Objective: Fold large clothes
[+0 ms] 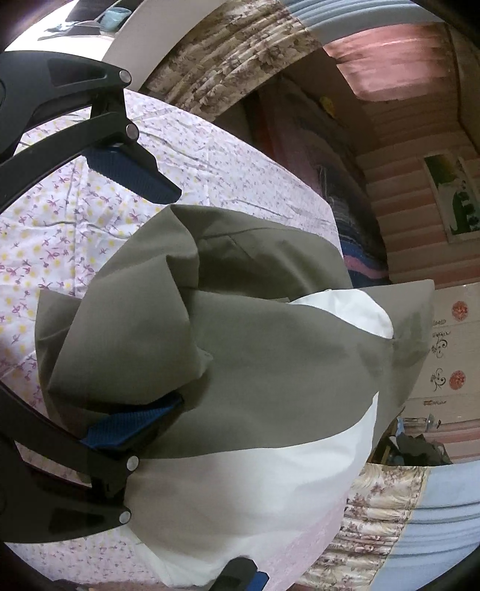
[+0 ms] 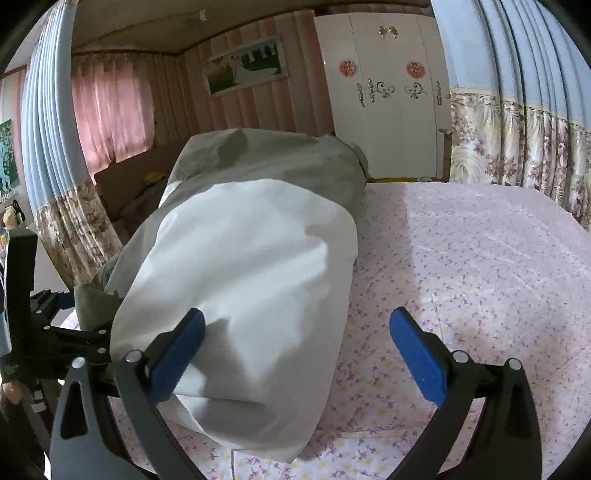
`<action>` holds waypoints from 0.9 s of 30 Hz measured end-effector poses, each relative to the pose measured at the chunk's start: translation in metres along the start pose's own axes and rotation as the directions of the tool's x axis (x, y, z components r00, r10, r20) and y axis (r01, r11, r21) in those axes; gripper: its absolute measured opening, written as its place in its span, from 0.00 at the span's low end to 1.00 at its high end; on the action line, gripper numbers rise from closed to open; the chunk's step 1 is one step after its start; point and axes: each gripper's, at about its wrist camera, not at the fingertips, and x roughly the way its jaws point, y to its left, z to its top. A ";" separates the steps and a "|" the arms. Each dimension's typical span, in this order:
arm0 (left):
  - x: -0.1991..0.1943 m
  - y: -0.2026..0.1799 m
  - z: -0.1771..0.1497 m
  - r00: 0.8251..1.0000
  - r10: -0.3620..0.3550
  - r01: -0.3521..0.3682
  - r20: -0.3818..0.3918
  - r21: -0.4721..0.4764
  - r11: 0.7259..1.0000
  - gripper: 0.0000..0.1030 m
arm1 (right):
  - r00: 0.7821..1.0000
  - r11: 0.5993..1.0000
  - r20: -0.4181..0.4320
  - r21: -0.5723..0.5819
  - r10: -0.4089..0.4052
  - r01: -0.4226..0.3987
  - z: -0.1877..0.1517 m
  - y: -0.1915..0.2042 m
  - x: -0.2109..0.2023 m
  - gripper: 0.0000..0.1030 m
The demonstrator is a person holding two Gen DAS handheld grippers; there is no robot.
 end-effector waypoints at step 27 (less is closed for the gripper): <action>0.023 0.007 0.001 0.990 -0.107 0.101 -0.092 -0.072 0.992 0.94 | 0.970 0.981 -0.154 0.091 0.185 -0.173 -0.002 0.002 0.041 0.94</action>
